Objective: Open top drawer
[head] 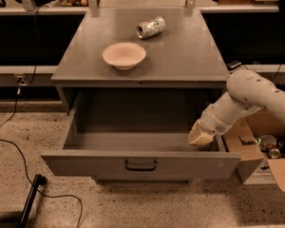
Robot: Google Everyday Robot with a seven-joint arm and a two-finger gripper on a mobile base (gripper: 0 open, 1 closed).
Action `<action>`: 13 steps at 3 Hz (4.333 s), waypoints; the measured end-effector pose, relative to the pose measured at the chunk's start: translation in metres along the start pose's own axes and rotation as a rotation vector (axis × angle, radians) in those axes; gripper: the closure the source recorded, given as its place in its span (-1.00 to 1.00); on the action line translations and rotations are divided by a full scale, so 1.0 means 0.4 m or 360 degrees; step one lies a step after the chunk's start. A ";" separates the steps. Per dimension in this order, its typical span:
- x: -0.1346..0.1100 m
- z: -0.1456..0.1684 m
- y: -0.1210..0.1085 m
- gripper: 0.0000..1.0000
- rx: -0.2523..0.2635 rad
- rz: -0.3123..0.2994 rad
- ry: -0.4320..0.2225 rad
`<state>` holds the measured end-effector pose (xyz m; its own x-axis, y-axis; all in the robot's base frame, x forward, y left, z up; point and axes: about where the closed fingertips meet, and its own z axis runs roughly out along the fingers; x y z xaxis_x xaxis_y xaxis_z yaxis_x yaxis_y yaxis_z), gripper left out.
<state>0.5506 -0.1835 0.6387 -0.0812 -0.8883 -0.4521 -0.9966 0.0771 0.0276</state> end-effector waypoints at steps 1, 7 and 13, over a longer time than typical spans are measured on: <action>0.015 0.051 0.024 1.00 -0.0075 -0.0005 -0.0026; -0.015 0.013 0.314 1.00 -0.0385 0.0156 -0.0139; -0.134 -0.165 0.102 0.25 0.0109 -0.0252 -0.0165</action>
Offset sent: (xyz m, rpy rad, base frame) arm -0.0580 0.0224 -0.0094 0.0461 0.1662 0.0921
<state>0.5135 -0.1628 0.7229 0.0813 -0.8406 -0.5356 -0.9936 -0.0257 -0.1104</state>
